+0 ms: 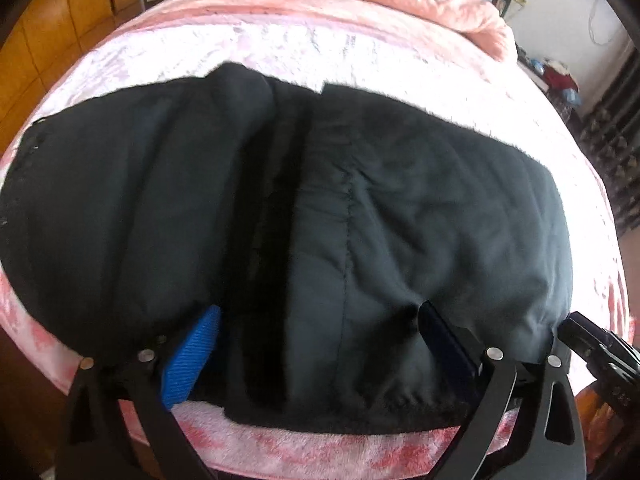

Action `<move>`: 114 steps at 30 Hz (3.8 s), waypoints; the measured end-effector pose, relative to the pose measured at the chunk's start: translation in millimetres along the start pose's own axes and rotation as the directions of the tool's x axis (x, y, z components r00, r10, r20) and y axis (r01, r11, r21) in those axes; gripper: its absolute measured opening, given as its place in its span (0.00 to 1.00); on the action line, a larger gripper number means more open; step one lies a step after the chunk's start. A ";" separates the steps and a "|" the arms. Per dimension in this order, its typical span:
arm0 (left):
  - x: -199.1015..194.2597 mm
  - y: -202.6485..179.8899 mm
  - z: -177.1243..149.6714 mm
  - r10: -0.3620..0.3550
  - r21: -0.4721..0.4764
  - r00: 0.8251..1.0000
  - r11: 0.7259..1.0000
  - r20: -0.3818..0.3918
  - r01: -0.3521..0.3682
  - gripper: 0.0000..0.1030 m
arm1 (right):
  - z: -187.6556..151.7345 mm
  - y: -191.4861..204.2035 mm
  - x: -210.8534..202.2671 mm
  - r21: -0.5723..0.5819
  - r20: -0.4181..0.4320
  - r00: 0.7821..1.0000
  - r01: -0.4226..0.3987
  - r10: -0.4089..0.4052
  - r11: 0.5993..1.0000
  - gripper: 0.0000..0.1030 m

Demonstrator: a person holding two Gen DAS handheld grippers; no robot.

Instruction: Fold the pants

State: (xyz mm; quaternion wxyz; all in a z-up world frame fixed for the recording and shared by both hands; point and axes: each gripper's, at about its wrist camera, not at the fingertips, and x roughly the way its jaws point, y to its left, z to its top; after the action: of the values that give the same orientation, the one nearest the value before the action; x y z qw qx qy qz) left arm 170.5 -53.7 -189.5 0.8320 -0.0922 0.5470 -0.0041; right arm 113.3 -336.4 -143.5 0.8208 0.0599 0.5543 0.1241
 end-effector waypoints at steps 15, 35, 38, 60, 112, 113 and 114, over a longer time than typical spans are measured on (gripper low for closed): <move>-29.8 26.0 -12.0 -0.012 0.055 0.998 0.998 0.069 0.008 0.96 | 1.4 32.0 -20.6 -0.036 0.036 0.999 -0.033 0.034 0.999 0.41; -70.7 345.1 -1.6 0.062 -0.606 0.991 0.795 0.122 0.025 0.87 | 1.4 178.3 13.7 -0.322 -0.077 0.989 -0.145 0.127 0.935 0.47; -54.3 367.3 1.2 -0.005 -0.674 0.993 0.734 0.119 0.084 0.83 | 1.0 180.0 13.4 -0.326 -0.072 0.990 -0.137 0.120 0.935 0.47; 8.7 428.4 -5.3 -0.304 -0.822 0.905 0.400 0.297 0.404 0.59 | 14.1 148.5 25.9 -0.262 -0.078 0.992 -0.113 0.095 0.959 0.49; -150.4 167.5 47.2 -0.345 -0.166 0.806 0.867 0.481 0.470 0.27 | 21.7 73.1 -13.4 -0.077 0.035 0.992 -0.121 0.124 0.990 0.59; -149.6 157.9 46.5 -0.351 -0.146 0.809 0.873 0.472 0.465 0.27 | 22.1 70.6 -14.8 -0.070 0.038 0.992 -0.121 0.124 0.990 0.59; -149.5 148.2 46.3 -0.357 -0.129 0.811 0.878 0.465 0.460 0.27 | 21.1 67.6 -16.2 -0.062 0.040 0.991 -0.121 0.124 0.991 0.59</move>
State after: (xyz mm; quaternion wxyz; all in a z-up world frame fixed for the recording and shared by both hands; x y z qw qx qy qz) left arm 138.8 115.0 -59.1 0.8933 -0.3050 0.3149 -0.0988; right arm 117.8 -274.9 -105.1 0.8251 0.0721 0.5274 0.1894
